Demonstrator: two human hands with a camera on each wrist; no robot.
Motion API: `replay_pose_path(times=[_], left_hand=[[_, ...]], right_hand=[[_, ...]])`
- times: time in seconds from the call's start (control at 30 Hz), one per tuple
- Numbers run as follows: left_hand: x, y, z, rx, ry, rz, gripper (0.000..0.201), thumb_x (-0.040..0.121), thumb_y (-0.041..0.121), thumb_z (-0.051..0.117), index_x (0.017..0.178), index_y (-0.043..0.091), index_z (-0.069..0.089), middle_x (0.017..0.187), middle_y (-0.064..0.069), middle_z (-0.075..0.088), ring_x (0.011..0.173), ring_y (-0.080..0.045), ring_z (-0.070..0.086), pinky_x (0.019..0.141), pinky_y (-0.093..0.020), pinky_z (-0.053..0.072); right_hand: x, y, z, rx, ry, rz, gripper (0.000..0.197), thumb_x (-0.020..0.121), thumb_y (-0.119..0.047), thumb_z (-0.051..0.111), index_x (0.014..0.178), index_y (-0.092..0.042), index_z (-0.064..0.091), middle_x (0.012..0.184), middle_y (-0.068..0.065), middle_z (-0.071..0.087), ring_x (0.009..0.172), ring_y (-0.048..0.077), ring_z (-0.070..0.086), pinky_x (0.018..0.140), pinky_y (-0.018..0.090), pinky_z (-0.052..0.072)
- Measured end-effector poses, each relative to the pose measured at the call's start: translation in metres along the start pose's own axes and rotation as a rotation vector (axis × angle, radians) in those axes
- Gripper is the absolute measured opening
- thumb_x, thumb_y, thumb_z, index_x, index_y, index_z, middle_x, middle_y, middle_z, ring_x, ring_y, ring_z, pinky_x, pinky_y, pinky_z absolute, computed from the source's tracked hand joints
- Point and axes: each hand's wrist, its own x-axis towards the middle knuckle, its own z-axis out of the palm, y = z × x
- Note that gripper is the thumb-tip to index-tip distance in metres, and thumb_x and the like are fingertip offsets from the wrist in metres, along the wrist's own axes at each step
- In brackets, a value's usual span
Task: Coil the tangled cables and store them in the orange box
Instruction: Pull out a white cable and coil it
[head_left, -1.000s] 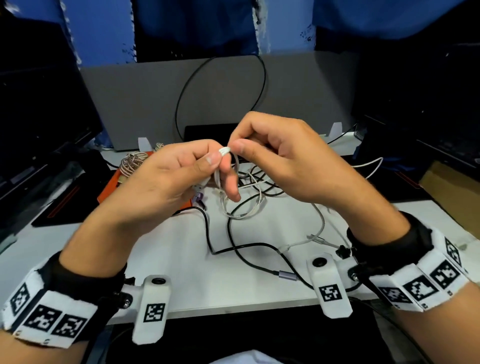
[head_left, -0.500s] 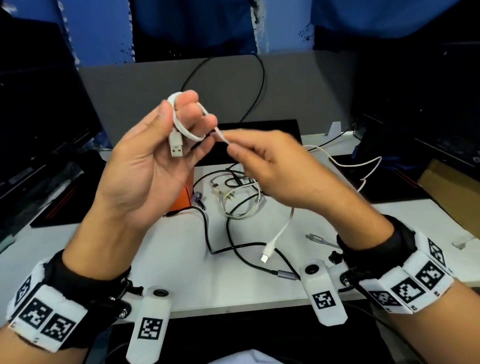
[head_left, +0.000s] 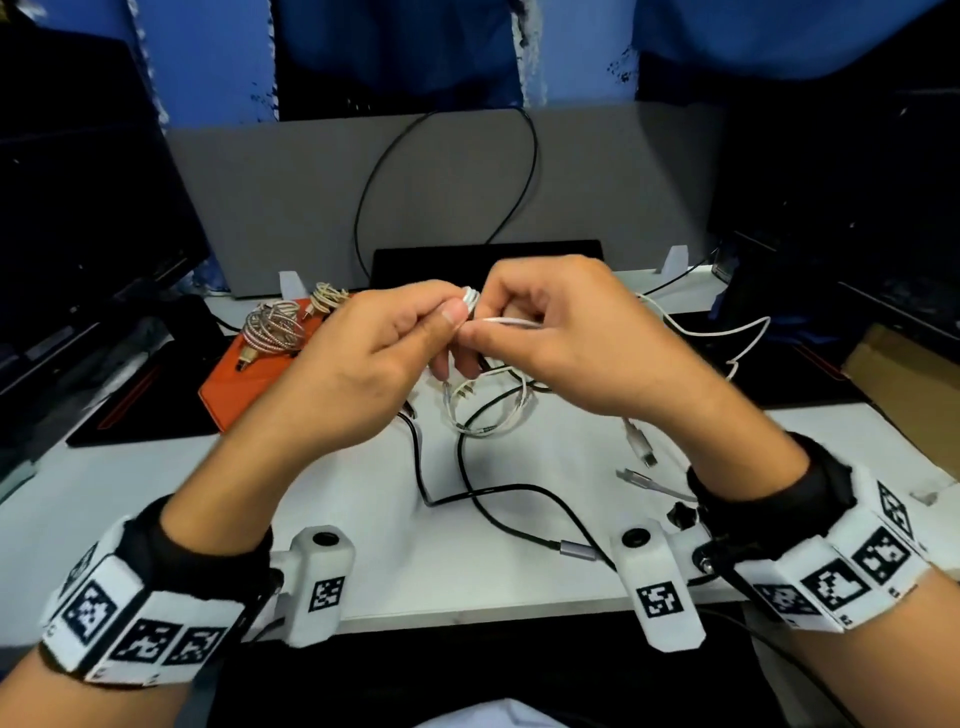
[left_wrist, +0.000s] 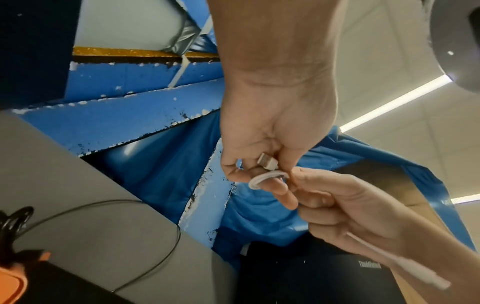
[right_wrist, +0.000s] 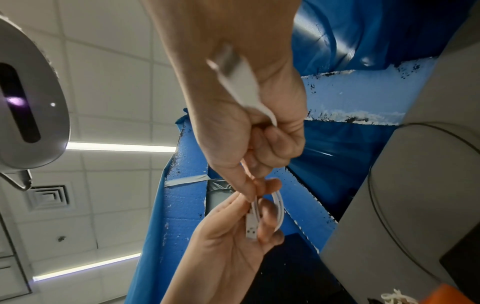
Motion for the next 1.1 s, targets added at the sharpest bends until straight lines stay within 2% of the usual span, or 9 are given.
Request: replay_pose_path(times=[0.07, 0.2, 0.33, 0.5, 0.67, 0.8, 0.87, 0.97, 1.1], left_hand=[[0.000, 0.001, -0.006, -0.064, -0.055, 0.000, 0.035, 0.109, 0.029, 0.042, 0.087, 0.018, 0.067, 0.075, 0.001, 0.066, 0.071, -0.022, 0.062, 0.071, -0.040, 0.052], [-0.001, 0.003, -0.010, -0.263, -0.091, 0.010, 0.042, 0.110, 0.021, 0.040, 0.078, 0.031, 0.066, 0.067, -0.002, 0.051, 0.067, -0.017, 0.046, 0.068, -0.024, 0.042], [-0.001, -0.002, -0.007, -0.439, -0.095, -0.060, 0.034, 0.107, 0.028, 0.039, 0.094, 0.011, 0.065, 0.065, -0.003, 0.040, 0.067, -0.024, 0.034, 0.062, -0.027, 0.035], [-0.002, 0.000, -0.004, -0.618, -0.134, -0.088, 0.029, 0.103, 0.031, 0.043, 0.097, 0.011, 0.063, 0.069, -0.001, 0.046, 0.070, -0.017, 0.043, 0.070, -0.025, 0.044], [0.001, 0.003, -0.004, -0.795, -0.017, -0.086, 0.026, 0.103, 0.022, 0.043, 0.090, 0.014, 0.064, 0.062, 0.005, 0.050, 0.065, -0.015, 0.051, 0.068, -0.020, 0.048], [0.002, 0.006, -0.009, -0.994, 0.103, -0.096, 0.030, 0.108, 0.021, 0.037, 0.095, 0.015, 0.064, 0.068, 0.007, 0.059, 0.072, -0.013, 0.060, 0.078, -0.024, 0.047], [0.003, 0.006, -0.006, -1.032, 0.176, -0.090, 0.029, 0.107, 0.023, 0.039, 0.103, 0.016, 0.067, 0.082, 0.007, 0.071, 0.087, -0.014, 0.069, 0.086, -0.028, 0.047], [0.002, 0.008, 0.007, -0.854, 0.262, -0.077, 0.026, 0.105, 0.025, 0.044, 0.116, 0.013, 0.064, 0.101, 0.001, 0.078, 0.106, -0.018, 0.072, 0.090, -0.028, 0.053], [-0.004, 0.004, 0.016, -0.216, 0.337, 0.029, 0.020, 0.107, 0.022, 0.051, 0.113, 0.017, 0.070, 0.100, 0.002, 0.078, 0.096, -0.010, 0.073, 0.083, -0.024, 0.055]], right_hand=[[0.000, 0.000, -0.003, 0.052, 0.051, -0.020, 0.022, 0.095, -0.031, 0.072, 0.083, -0.017, 0.063, 0.059, -0.012, 0.057, 0.051, 0.004, 0.045, 0.053, 0.021, 0.037], [-0.001, -0.001, -0.002, 0.078, 0.012, -0.072, 0.009, 0.103, -0.025, 0.060, 0.095, -0.020, 0.060, 0.064, -0.006, 0.054, 0.055, 0.005, 0.042, 0.057, 0.019, 0.036], [0.000, 0.000, 0.001, 0.039, 0.032, -0.076, 0.008, 0.106, -0.030, 0.054, 0.107, -0.023, 0.058, 0.072, -0.002, 0.053, 0.063, 0.006, 0.044, 0.060, 0.023, 0.039], [0.000, -0.001, 0.001, 0.014, 0.046, -0.090, 0.014, 0.108, -0.029, 0.051, 0.106, -0.021, 0.062, 0.075, 0.007, 0.059, 0.061, 0.006, 0.045, 0.058, 0.018, 0.037], [0.004, 0.004, 0.000, 0.019, 0.127, -0.127, 0.019, 0.109, -0.024, 0.048, 0.108, -0.020, 0.067, 0.080, 0.007, 0.063, 0.073, 0.022, 0.056, 0.069, 0.040, 0.048], [0.010, 0.017, 0.001, -0.011, 0.170, -0.051, 0.022, 0.108, -0.027, 0.052, 0.112, -0.028, 0.074, 0.062, -0.006, 0.056, 0.058, 0.011, 0.047, 0.057, 0.029, 0.040], [0.010, 0.017, 0.008, -0.023, 0.081, -0.034, 0.024, 0.108, -0.029, 0.052, 0.096, -0.036, 0.072, 0.060, -0.012, 0.056, 0.055, 0.005, 0.048, 0.056, 0.024, 0.040], [0.009, 0.012, 0.026, -0.077, -0.061, -0.018, 0.034, 0.108, -0.025, 0.051, 0.074, -0.021, 0.055, 0.066, 0.001, 0.064, 0.053, 0.012, 0.054, 0.056, 0.036, 0.047], [0.006, 0.003, 0.034, -0.046, -0.197, 0.022, 0.025, 0.106, -0.025, 0.050, 0.085, -0.019, 0.064, 0.064, -0.005, 0.062, 0.052, 0.006, 0.055, 0.059, 0.039, 0.052]])
